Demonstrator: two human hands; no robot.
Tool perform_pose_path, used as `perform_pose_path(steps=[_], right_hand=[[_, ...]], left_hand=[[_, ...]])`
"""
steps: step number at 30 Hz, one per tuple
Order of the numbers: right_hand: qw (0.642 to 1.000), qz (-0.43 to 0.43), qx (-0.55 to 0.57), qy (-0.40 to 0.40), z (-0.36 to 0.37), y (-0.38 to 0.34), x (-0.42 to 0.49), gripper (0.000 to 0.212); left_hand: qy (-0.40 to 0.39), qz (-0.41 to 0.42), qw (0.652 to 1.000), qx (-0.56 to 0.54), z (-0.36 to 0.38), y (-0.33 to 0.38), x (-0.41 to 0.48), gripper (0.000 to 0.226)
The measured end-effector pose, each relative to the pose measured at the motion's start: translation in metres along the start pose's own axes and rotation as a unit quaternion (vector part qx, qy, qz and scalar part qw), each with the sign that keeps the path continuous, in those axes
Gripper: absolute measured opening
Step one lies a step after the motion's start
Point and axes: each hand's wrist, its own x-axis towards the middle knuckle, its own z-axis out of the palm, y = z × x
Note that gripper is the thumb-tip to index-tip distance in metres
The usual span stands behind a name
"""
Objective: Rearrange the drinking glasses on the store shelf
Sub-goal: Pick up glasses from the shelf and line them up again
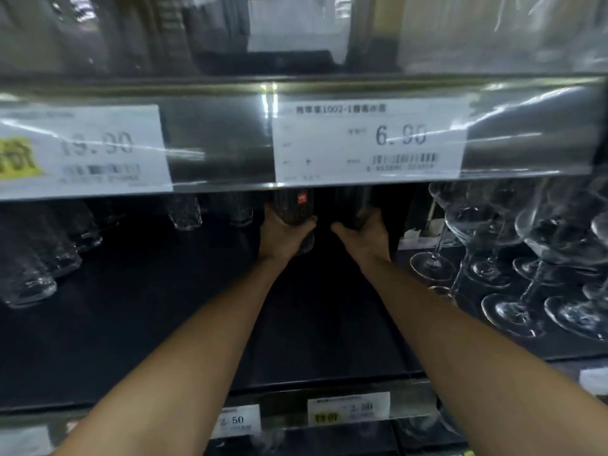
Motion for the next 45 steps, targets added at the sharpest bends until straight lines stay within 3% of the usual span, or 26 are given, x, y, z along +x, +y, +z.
perform_pose_path(steps=[4, 10, 14, 16, 18, 21, 26, 29, 31, 34, 36, 40, 45], right_hand=[[0.999, 0.012, 0.018, -0.042, -0.015, -0.005, -0.021, 0.058], [0.992, 0.012, 0.055, -0.115, -0.036, -0.015, -0.049, 0.039], [0.976, 0.023, 0.091, -0.195, -0.046, -0.018, -0.067, 0.025], [0.958, 0.04, 0.121, -0.256, -0.052, -0.025, -0.077, 0.033], [0.937, 0.067, 0.133, -0.315, -0.059, -0.035, -0.086, 0.057], [0.903, 0.095, 0.188, -0.374, -0.064, -0.049, -0.106, 0.047], [0.849, 0.099, 0.241, -0.459, -0.061, -0.065, -0.162, 0.059], [0.812, 0.096, 0.28, -0.503, -0.055, -0.075, -0.2, 0.053], [0.78, 0.092, 0.306, -0.538, -0.053, -0.082, -0.229, 0.055], [0.74, 0.084, 0.318, -0.587, -0.047, -0.095, -0.272, 0.084], [0.719, 0.086, 0.317, -0.613, -0.038, -0.101, -0.297, 0.091], [0.681, 0.071, 0.291, -0.668, -0.016, -0.114, -0.351, 0.084], [0.639, 0.059, 0.269, -0.718, 0.022, -0.13, -0.417, 0.062]], left_hand=[[-0.011, 0.007, 0.999, -0.034, -0.017, 0.0, -0.028, 0.059], [-0.011, -0.013, 0.999, -0.032, -0.058, 0.02, -0.076, 0.049], [-0.021, -0.136, 0.984, -0.112, -0.086, 0.043, -0.108, 0.042], [-0.03, -0.183, 0.973, -0.142, -0.096, 0.05, -0.123, 0.05], [-0.009, -0.175, 0.976, -0.132, -0.107, 0.057, -0.139, 0.068], [0.017, -0.18, 0.976, -0.118, -0.124, 0.075, -0.17, 0.087], [0.079, -0.148, 0.978, -0.122, -0.164, 0.099, -0.241, 0.072], [0.149, -0.128, 0.972, -0.128, -0.185, 0.11, -0.29, 0.054], [0.204, -0.121, 0.963, -0.128, -0.2, 0.112, -0.322, 0.063], [0.305, -0.126, 0.935, -0.132, -0.224, 0.111, -0.367, 0.093], [0.363, -0.12, 0.914, -0.135, -0.241, 0.11, -0.393, 0.097], [0.439, -0.125, 0.881, -0.12, -0.273, 0.111, -0.436, 0.067], [0.483, -0.129, 0.863, -0.078, -0.318, 0.109, -0.476, 0.08]])
